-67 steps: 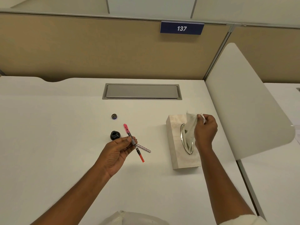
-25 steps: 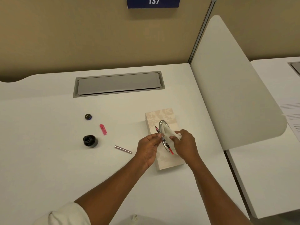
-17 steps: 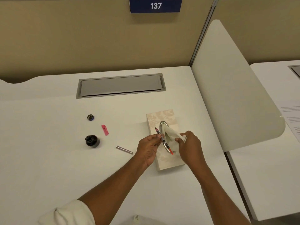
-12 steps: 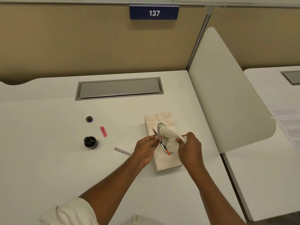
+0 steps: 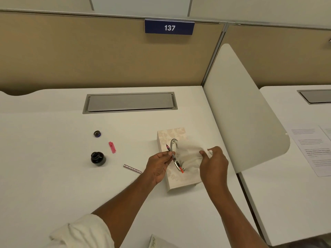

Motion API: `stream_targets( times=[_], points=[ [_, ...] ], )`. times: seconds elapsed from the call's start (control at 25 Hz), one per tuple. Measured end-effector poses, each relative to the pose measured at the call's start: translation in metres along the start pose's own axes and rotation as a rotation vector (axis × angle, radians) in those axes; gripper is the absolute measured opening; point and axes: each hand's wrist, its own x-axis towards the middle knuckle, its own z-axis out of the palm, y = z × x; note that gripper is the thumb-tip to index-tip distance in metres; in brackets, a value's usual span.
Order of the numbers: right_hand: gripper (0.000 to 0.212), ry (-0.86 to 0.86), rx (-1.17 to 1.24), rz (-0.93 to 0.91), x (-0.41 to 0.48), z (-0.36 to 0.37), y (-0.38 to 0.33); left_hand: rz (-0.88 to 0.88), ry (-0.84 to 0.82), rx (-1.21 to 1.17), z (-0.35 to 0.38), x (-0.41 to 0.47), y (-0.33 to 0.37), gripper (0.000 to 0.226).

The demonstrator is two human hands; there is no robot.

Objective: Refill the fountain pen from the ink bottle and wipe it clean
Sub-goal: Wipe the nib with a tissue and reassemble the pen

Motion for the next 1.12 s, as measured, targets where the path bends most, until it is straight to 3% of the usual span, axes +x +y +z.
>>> stream_targets(
  times=[0.28,0.6,0.76,0.92,1.04,1.12],
  points=[
    [0.02,0.187,0.052,-0.124,0.026,-0.047,-0.024,-0.017,-0.022,-0.013,-0.003,-0.003,0.004,0.013],
    [0.021,0.358,0.272,0.011,0.021,-0.071,-0.024,0.07,-0.037,0.004,-0.02,-0.039,0.034,0.012],
    [0.02,0.465,0.494,-0.041,0.013,-0.083,-0.033,0.093,-0.049,0.002,-0.026,-0.064,0.045,0.017],
    [0.018,0.305,0.652,-0.044,0.002,-0.072,-0.042,0.121,-0.061,0.02,-0.037,-0.094,0.056,0.02],
    [0.053,0.221,0.612,-0.039,-0.006,-0.054,-0.049,0.154,-0.06,0.023,-0.051,-0.112,0.068,0.016],
    [0.045,0.241,0.56,-0.052,-0.006,-0.048,-0.052,0.158,-0.05,0.012,-0.061,-0.119,0.075,0.014]
  ],
)
